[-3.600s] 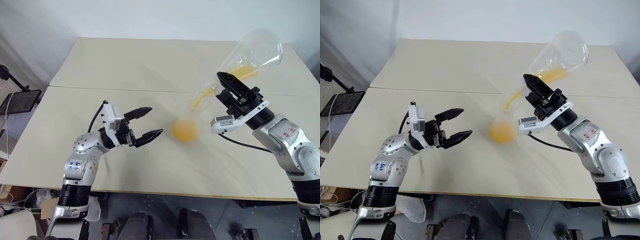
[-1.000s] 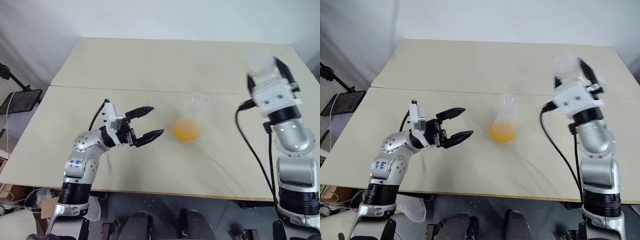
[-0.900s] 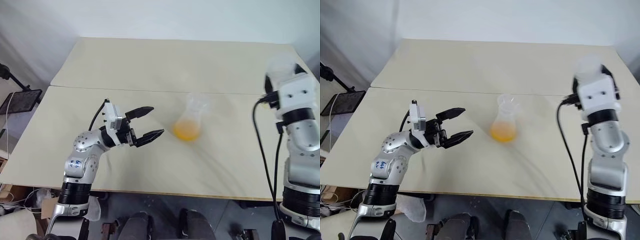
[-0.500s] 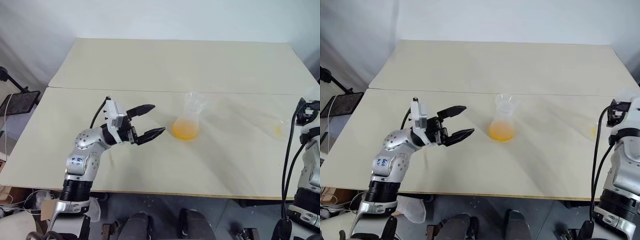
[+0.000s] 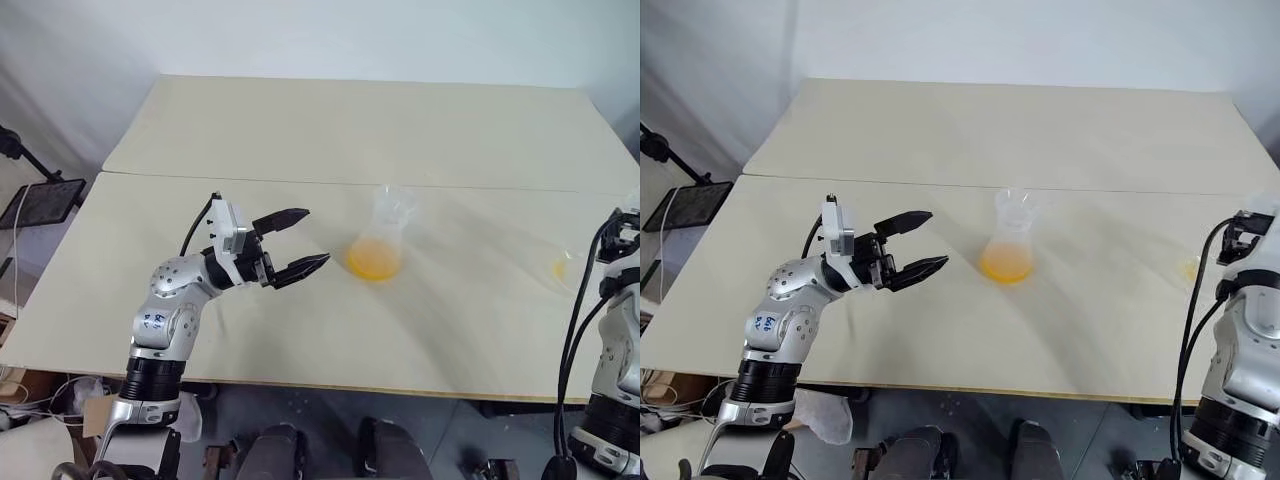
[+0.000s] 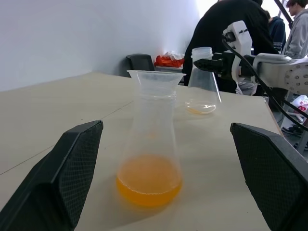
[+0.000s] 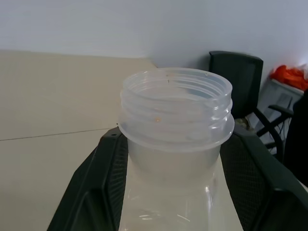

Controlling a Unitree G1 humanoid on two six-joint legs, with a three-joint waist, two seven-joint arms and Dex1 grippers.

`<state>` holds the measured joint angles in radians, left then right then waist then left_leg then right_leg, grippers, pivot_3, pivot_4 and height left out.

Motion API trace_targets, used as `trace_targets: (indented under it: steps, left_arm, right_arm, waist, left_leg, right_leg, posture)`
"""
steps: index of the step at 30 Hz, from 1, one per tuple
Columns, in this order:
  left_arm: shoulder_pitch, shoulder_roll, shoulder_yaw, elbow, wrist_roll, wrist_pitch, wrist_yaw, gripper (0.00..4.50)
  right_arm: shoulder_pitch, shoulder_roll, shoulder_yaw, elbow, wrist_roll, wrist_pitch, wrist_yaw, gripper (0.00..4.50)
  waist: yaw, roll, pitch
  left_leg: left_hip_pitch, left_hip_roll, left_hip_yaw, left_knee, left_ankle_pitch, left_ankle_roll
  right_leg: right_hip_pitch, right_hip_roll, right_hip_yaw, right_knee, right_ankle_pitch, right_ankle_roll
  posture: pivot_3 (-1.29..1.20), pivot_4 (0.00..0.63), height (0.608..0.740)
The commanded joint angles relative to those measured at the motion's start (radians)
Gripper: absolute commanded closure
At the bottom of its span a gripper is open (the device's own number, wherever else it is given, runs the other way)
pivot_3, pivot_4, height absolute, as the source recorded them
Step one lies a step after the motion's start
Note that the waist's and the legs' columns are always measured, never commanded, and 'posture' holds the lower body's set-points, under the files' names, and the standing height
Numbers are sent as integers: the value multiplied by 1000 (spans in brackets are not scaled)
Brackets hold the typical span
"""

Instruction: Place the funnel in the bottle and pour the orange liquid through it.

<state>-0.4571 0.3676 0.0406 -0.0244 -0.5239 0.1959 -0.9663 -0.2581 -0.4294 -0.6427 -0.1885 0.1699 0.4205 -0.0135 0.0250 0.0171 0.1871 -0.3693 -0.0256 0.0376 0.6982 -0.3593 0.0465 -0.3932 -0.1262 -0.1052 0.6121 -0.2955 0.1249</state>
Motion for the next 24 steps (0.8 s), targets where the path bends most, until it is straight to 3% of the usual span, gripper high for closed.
trace_targets:
  steps: [1, 3, 4, 12, 17, 24]
  left_arm:
    - [-8, 7, 8, -18, -8, -13, -10, 0]
    - [-5, 9, 7, -19, -9, -10, -14, 0]
    - [-5, 9, 7, -19, -10, -9, -15, 0]
    - [-10, 13, 8, -2, -8, -8, -28, 0]
    - [1, 36, 12, 2, -7, 5, -42, 0]
    - [-12, 61, 13, 39, 1, -6, -67, 0]
  right_arm:
    - [45, 25, -30, -74, 56, -18, 14, 735]
    - [70, 26, -13, -107, 84, -39, 55, 113]
    - [78, 23, -8, -117, 91, -41, 66, 28]
    - [144, -17, -60, -163, 99, -68, 76, 28]
    - [227, -52, -127, -198, 162, -115, 168, 28]
    - [363, -109, -256, -148, 340, -221, 416, 28]
  waist:
    - [-2, 0, 0]
    - [-4, 0, 0]
    - [-4, 0, 0]
    - [-1, 0, 0]
    - [-2, 0, 0]
    - [-1, 0, 0]
  left_leg:
    - [0, 0, 0, 0, 0, 0]
    - [0, 0, 1, 0, 0, 0]
    - [0, 0, 2, 0, 0, 0]
    - [1, 0, 2, 0, 0, 0]
    - [0, 0, 2, 0, 0, 0]
    - [1, 0, 2, 0, 0, 0]
  right_leg:
    - [0, 0, 0, 0, 0, 0]
    - [0, 0, 0, 0, 0, 0]
    - [0, 1, 0, 0, 0, 0]
    - [0, 0, 1, 0, 0, 0]
    - [0, 0, 0, -1, 0, 0]
    - [0, 0, 0, -1, 0, 0]
  posture:
    - [0, 150, 740]
    - [0, 150, 740]
    - [0, 150, 740]
    - [0, 150, 740]
    - [0, 150, 740]
    - [0, 150, 740]
